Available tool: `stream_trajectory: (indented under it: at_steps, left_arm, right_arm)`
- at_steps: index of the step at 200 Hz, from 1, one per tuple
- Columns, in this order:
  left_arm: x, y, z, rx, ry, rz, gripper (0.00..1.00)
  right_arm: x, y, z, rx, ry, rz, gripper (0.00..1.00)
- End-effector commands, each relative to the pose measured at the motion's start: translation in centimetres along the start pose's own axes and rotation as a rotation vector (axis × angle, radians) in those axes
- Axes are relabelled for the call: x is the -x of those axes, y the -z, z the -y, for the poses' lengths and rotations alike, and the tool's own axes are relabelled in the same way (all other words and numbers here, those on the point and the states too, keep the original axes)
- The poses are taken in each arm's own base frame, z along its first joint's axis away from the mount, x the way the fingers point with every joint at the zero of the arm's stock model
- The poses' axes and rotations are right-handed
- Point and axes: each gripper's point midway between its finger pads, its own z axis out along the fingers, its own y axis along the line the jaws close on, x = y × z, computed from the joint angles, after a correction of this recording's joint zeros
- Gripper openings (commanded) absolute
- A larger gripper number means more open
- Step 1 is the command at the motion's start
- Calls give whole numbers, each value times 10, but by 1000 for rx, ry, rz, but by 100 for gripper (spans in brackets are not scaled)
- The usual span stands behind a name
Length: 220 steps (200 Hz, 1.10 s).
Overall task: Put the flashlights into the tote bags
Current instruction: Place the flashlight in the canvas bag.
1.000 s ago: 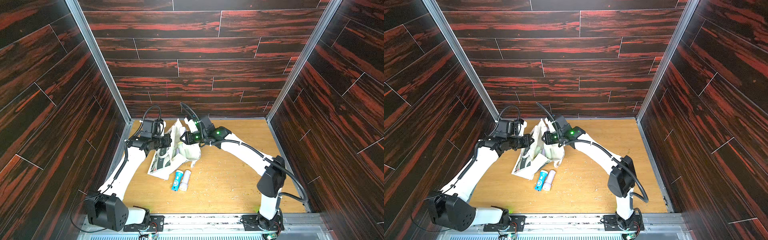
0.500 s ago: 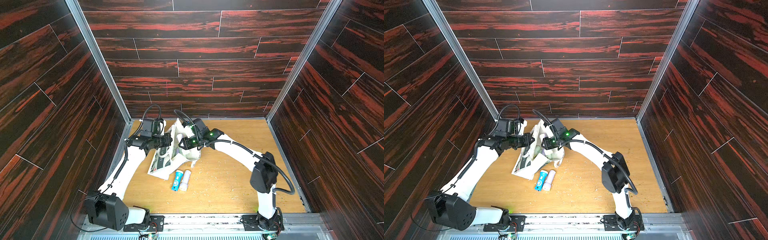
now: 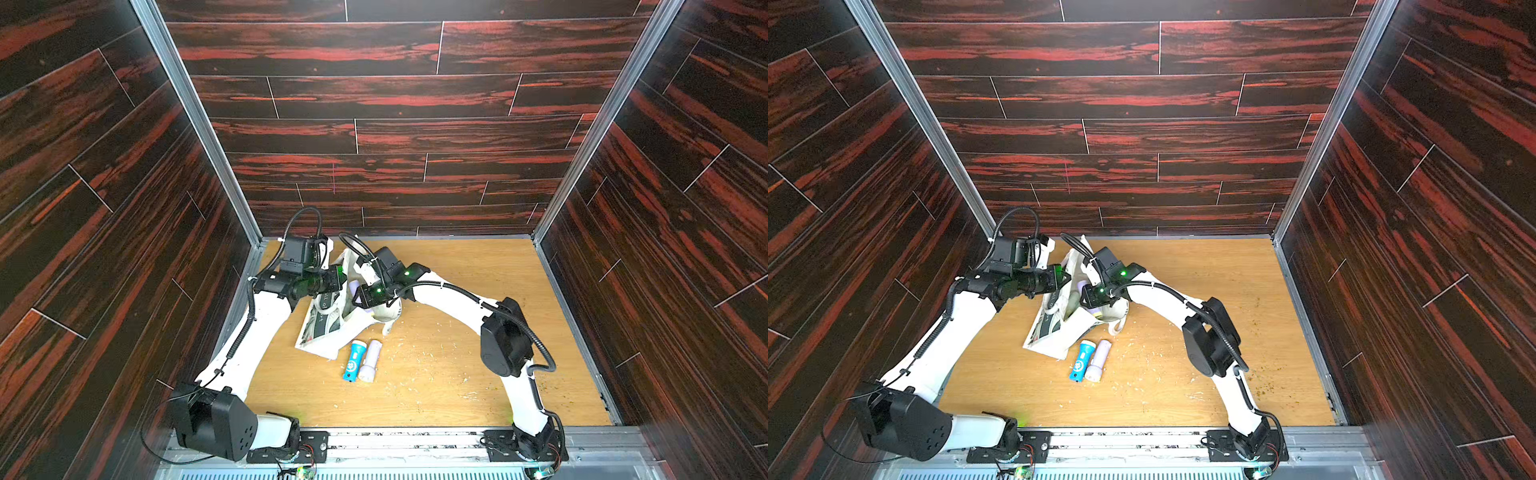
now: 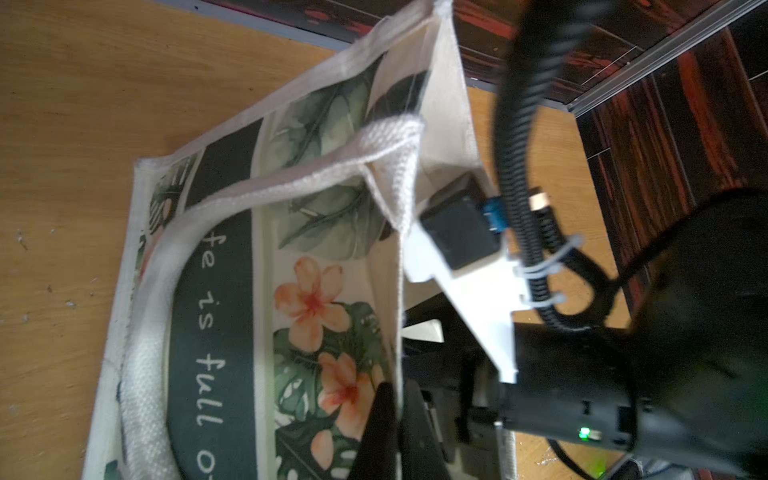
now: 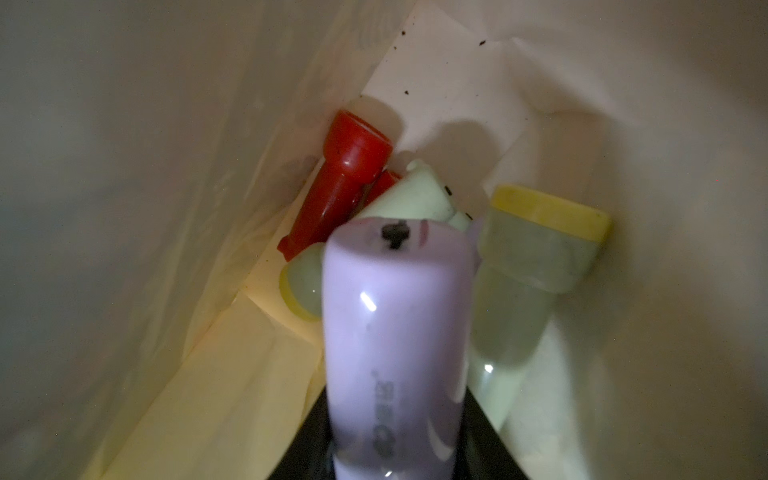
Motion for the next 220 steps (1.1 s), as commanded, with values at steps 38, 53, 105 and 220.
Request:
stream_trajectory:
  at_steps: [38,53,105,220]
  left_arm:
    - [24,21,23,-74,-50,104,0]
    - [25,22,23,-74,-52,107,0]
    - [22,20,20,-61,-49,99,0]
    - [20,20,17,-48,-48,95,0]
  right_arm:
    - [-15,-36,12,-10,-59,-81,0]
    - [-19,-41,16,-23,-74,-90,0]
    - [-27,-49,28,-65,-102,-110,10]
    - [-29,-46,39,-123,-135,-99,54]
